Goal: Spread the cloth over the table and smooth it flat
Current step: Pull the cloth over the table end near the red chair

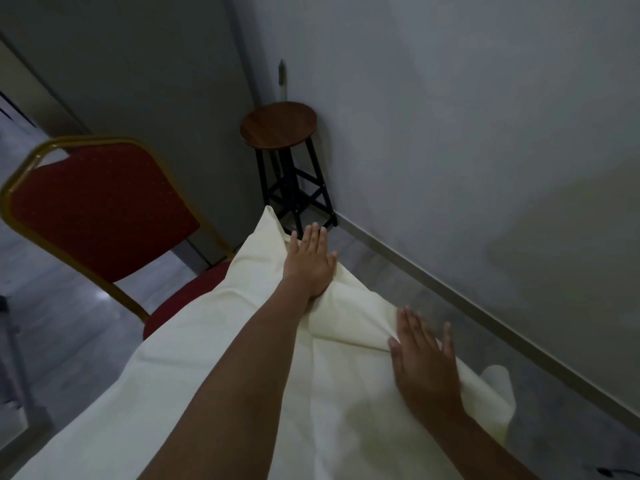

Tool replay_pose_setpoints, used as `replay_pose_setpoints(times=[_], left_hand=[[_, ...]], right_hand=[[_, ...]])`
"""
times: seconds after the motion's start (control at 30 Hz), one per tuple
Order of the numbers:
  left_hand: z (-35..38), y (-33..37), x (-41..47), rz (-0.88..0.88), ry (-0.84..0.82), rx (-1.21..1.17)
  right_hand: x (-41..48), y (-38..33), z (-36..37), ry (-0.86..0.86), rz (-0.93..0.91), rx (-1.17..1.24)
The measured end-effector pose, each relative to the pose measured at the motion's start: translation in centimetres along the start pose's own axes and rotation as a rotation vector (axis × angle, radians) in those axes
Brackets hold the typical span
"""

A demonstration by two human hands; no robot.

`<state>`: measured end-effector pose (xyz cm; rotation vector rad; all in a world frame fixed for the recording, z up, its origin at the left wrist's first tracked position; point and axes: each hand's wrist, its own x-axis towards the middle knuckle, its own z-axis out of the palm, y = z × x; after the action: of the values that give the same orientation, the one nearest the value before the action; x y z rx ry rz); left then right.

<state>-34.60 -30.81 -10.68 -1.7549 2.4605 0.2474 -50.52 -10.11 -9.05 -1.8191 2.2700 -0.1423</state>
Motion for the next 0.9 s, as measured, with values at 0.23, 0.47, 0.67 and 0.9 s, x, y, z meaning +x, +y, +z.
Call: replay_pose_setpoints(times=[0.23, 0.47, 0.67, 0.9], left_hand=[[-0.3, 3.5, 2.2, 0.079, -0.021, -0.199], [-1.5, 2.4, -1.2, -0.103, 0.154, -0.238], [0.6, 0.7, -6.2, -0.201, -0.007, -0.182], [0.1, 3.0, 0.0, -0.174, 0.001, -0.08]], right_hand=[[0.3, 3.4, -0.4, 0.052, 0.034, -0.011], [-2.1, 5.0, -0.2, 0.139, 0.125, -0.028], [-1.2, 0.8, -0.3, 0.12, -0.007, 0.038], [-0.5, 0.5, 0.6, 0.036, -0.054, -0.067]])
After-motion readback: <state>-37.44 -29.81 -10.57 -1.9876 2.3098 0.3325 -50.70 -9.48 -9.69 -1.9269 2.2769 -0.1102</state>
